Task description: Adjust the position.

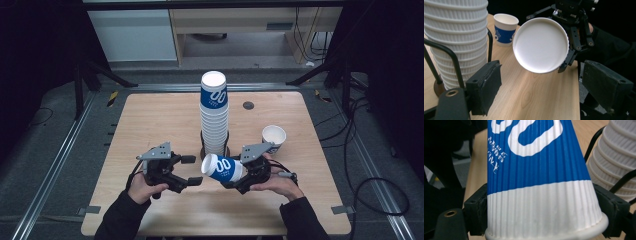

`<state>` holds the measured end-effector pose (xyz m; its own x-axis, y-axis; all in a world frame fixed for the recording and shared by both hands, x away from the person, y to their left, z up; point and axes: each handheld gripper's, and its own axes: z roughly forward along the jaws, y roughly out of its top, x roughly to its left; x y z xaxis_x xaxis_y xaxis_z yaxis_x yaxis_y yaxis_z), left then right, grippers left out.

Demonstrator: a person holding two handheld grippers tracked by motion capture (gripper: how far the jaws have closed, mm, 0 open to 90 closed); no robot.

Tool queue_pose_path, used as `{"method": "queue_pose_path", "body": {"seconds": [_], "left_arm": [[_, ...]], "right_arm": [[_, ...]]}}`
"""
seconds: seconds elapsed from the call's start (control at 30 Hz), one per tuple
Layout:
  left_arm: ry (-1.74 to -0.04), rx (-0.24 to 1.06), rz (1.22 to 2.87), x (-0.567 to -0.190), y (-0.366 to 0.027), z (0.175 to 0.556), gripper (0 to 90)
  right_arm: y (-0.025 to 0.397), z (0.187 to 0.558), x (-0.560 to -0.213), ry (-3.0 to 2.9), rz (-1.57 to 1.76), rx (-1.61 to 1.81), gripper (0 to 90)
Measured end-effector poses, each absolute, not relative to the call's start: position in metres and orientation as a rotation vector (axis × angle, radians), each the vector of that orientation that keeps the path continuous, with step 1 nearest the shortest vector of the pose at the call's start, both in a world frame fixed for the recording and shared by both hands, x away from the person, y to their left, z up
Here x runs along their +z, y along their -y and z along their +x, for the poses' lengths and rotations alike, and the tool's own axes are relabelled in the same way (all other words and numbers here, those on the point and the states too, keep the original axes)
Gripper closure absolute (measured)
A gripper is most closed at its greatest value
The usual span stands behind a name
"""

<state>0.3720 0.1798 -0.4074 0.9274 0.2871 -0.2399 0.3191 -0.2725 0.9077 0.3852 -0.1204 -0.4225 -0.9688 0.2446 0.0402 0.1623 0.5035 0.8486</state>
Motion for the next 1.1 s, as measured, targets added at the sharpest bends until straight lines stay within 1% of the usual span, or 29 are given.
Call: {"method": "queue_pose_path", "body": {"seconds": [0.27,0.6,0.73,0.83,1.1], "left_arm": [[-0.444,-0.066,1.940,-0.417,-0.170,0.374,14.9],[-0.435,-0.093,1.994,-0.424,-0.162,0.374,14.6],[-0.436,-0.086,2.022,-0.426,-0.161,0.374,17.0],[-0.428,-0.092,2.029,-0.426,-0.160,0.374,23.1],[-0.431,-0.109,2.005,-0.429,-0.162,0.376,24.2]], "right_arm": [[0.102,0.386,-0.421,-2.717,0.220,1.283,16.6],[0.081,0.380,-0.420,-2.745,0.115,1.186,16.5],[0.074,0.379,-0.421,-2.754,0.089,1.164,16.4],[0.071,0.379,-0.422,-2.754,0.086,1.166,16.3],[0.071,0.380,-0.422,-2.758,0.101,1.165,14.5]]}}
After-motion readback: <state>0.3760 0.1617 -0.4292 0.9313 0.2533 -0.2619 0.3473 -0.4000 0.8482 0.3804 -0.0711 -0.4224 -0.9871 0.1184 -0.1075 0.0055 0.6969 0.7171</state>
